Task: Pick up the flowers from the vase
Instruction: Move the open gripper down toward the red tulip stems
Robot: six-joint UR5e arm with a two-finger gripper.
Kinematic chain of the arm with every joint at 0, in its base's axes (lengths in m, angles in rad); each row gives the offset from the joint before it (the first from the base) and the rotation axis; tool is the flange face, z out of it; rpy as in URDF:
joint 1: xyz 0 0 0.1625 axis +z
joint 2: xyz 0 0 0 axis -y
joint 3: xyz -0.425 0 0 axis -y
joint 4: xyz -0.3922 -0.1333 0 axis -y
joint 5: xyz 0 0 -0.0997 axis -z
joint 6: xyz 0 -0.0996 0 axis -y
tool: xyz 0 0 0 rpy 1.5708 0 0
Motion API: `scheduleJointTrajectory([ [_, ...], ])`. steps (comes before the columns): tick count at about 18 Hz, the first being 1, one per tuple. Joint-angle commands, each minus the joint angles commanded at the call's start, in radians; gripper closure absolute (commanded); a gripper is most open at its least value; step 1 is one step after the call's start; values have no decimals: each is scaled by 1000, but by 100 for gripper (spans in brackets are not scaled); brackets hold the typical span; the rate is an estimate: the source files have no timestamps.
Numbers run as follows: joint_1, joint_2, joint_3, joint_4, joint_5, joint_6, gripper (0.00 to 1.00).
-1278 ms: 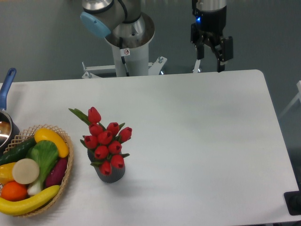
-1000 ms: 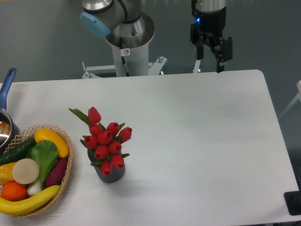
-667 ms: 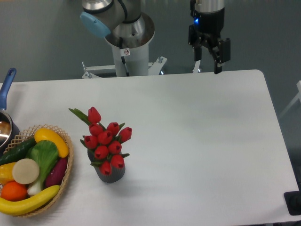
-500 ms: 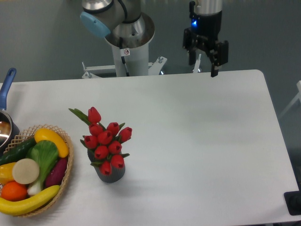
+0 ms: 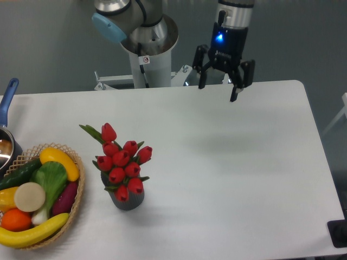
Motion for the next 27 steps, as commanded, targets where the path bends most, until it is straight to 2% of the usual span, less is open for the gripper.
scheduleJointTrajectory([
  [5, -69, -72, 5, 2, -24, 8, 0],
  [8, -72, -118, 0, 3, -202, 3, 0],
  [10, -72, -128, 0, 2, -277, 5, 0],
  [12, -75, -173, 2, 15, -360, 11, 0],
  [14, -80, -206, -1, 69, -408, 5, 0],
  [18, -127, -267, 9, 75, -491, 8, 0],
  [22, -158, -298, 14, 83, -503, 9, 0],
  [25, -184, -325, 5, 155, -503, 9, 0],
  [27, -187, -335, 5, 163, -503, 8, 0],
])
